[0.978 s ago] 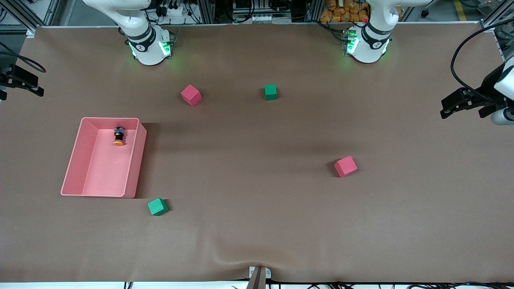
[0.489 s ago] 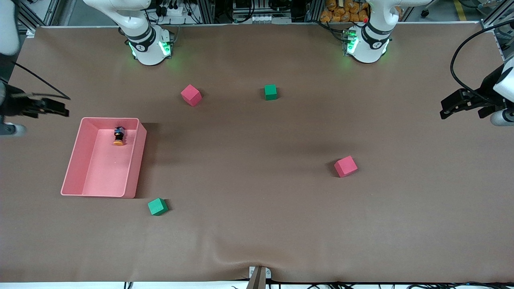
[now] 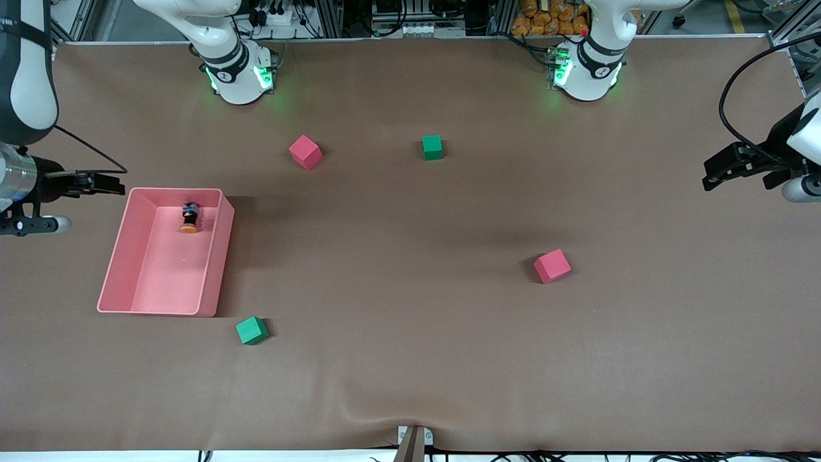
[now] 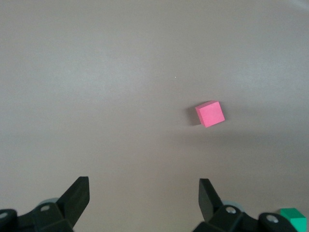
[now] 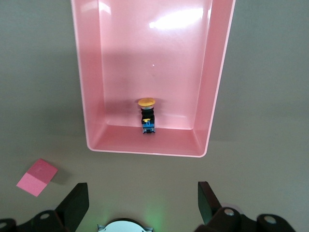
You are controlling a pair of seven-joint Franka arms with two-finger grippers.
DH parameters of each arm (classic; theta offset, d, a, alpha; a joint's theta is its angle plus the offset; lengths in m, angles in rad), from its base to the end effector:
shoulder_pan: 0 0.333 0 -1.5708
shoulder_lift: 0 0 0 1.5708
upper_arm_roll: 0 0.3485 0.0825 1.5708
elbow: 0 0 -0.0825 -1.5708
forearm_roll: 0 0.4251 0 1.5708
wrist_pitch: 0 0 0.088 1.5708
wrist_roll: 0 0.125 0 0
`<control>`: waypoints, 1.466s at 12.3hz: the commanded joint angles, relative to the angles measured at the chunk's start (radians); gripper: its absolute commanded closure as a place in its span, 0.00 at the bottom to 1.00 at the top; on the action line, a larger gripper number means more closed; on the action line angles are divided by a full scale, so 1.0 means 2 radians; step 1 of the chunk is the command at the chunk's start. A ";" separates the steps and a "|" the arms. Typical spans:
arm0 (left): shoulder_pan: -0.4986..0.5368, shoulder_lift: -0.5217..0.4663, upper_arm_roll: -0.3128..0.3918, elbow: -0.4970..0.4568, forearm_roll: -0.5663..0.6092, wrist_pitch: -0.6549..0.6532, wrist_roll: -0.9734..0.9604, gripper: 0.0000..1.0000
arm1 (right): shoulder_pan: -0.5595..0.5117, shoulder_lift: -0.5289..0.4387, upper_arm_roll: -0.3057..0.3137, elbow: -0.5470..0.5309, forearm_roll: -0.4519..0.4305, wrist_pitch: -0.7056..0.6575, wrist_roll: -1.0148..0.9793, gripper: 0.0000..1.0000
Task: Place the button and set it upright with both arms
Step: 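Reach the right gripper down into the pink tray toward the button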
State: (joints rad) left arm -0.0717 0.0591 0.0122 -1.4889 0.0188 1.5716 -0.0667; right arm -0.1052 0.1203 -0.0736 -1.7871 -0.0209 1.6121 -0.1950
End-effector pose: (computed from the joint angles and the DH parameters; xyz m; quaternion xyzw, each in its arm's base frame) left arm 0.6160 -0.0346 0.6453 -0.9999 -0.0037 -0.0124 0.0090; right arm 0.5902 -0.1078 0.4616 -0.9890 -0.0096 0.1471 0.0129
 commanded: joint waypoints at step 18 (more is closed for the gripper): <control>0.004 0.004 -0.002 0.004 0.001 -0.002 0.024 0.00 | -0.019 0.064 0.013 -0.317 -0.006 0.452 0.055 0.00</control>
State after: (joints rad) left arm -0.0694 0.0629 0.0124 -1.4921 0.0188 1.5716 -0.0409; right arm -0.1301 0.2292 -0.0596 -2.4087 -0.0208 2.4788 -0.0771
